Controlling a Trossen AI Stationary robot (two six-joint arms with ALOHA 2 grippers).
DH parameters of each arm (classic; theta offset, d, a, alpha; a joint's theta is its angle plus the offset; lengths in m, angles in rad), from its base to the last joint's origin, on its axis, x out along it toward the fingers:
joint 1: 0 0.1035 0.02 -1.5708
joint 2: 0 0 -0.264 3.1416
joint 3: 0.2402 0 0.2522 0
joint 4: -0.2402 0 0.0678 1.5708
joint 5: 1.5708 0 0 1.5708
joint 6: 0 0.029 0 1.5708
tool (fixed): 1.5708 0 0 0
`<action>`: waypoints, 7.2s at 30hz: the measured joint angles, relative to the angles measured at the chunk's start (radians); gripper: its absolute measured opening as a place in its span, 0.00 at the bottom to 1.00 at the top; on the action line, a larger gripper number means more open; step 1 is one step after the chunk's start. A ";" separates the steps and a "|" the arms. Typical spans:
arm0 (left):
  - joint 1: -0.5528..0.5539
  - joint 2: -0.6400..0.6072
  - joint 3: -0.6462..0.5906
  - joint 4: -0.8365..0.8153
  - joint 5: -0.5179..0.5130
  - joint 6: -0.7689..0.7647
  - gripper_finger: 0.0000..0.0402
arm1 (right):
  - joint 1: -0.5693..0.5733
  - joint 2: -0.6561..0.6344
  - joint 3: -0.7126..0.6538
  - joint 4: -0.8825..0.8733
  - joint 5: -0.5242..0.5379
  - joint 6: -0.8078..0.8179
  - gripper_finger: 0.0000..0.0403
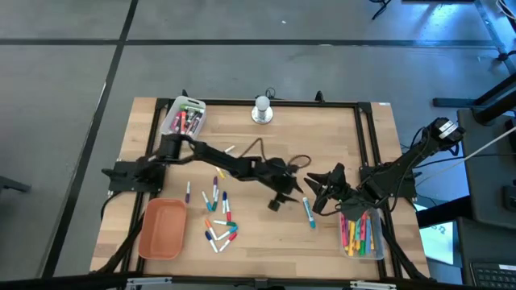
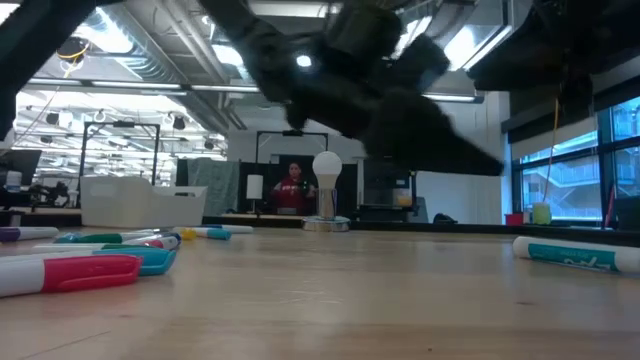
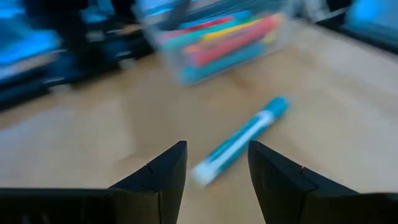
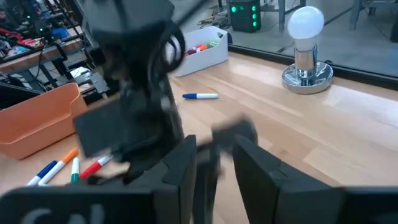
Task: Pick & Place Markers
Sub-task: Put the light blue marker pen into the white bin, then put the blue and white highlighter pen into the orange bin
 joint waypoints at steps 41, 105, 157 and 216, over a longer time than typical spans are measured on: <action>-0.141 -0.050 0.145 -0.928 -0.426 -0.397 0.20 | 0.000 0.123 0.000 -0.039 -0.077 0.114 0.26; 0.501 -1.242 -0.803 -1.230 -1.018 -0.943 0.20 | -0.003 0.146 0.000 -0.001 -0.081 0.182 0.26; 0.301 -1.118 -1.051 -0.323 -0.671 -0.615 0.26 | -0.005 0.146 0.000 0.016 -0.070 0.170 0.26; -0.377 -1.127 -0.546 -1.387 -0.493 -1.216 0.10 | -0.005 0.146 0.000 0.012 -0.141 0.170 0.26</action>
